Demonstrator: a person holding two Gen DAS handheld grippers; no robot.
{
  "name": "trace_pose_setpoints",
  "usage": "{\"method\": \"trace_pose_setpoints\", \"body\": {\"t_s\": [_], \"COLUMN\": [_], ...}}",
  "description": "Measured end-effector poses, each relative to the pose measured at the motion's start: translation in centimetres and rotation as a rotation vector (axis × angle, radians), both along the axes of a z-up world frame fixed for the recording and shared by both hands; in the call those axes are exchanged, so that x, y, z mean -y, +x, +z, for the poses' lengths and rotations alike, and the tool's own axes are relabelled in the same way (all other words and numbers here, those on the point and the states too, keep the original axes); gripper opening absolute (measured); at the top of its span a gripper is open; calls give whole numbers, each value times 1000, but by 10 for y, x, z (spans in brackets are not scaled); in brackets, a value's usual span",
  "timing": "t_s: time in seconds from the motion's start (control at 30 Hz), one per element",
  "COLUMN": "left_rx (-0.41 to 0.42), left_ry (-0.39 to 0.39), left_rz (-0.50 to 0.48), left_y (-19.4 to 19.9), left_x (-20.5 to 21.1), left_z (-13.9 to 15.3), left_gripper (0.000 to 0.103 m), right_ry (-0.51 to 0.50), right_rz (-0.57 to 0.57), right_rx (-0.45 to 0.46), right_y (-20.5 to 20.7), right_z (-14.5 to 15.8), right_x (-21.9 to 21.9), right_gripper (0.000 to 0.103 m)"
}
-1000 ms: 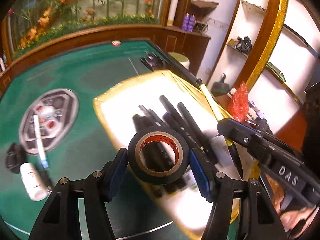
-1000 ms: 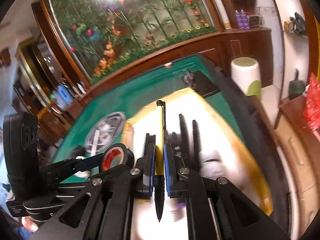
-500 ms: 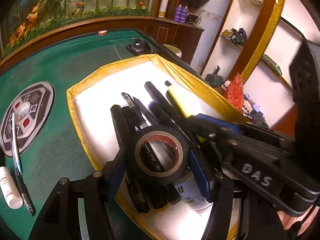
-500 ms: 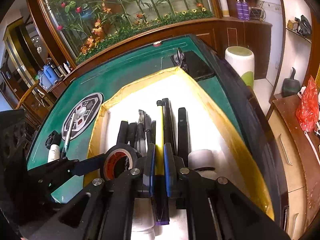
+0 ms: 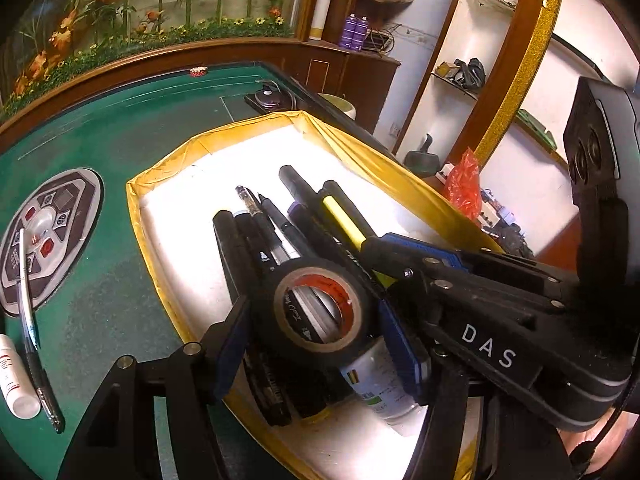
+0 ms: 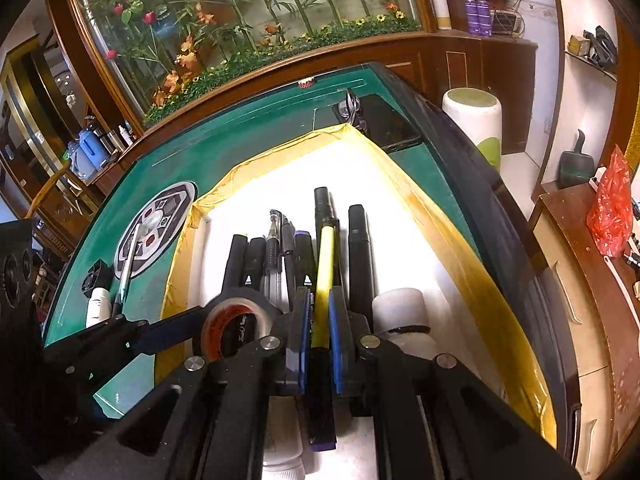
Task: Organize rigid objects
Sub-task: 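Carry the tape roll and yellow pen into the tray and open both tools, then move the left tool onto the black fan cover and close it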
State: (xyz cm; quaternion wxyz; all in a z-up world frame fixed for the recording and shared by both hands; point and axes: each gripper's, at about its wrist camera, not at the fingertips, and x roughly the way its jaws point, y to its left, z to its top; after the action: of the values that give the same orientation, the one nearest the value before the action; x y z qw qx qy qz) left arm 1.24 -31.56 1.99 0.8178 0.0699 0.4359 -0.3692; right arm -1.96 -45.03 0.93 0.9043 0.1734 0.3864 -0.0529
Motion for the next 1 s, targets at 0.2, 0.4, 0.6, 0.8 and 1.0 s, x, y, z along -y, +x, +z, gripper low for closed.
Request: {"method": "trace_pose_setpoints", "body": {"t_s": [0.2,0.4,0.6,0.8,1.0], "left_rx": [-8,-31,-15,9,22], "left_ry": [-17,-40,-83,-119,-134], "left_rz": [-1,-9,-3,32,111], "left_y": [-1,-8,-24,-34,-28], "left_x": [-2,-9,-32,-70,-123], "left_z": [2,6,25,42,50], "left_gripper": [74,74,74,79,79], "right_ry": [9,15,11,-7,-27], "right_rz": [-9,-34,-55,-14,60], "right_rx": [25,53,96,123,123], "right_y": [-13,-32,-49,-51,-42], "right_z": [6,17,35,48,54], "right_x": [-1,1,0,-24,-61], "right_gripper": [9,10,17,24,26]}}
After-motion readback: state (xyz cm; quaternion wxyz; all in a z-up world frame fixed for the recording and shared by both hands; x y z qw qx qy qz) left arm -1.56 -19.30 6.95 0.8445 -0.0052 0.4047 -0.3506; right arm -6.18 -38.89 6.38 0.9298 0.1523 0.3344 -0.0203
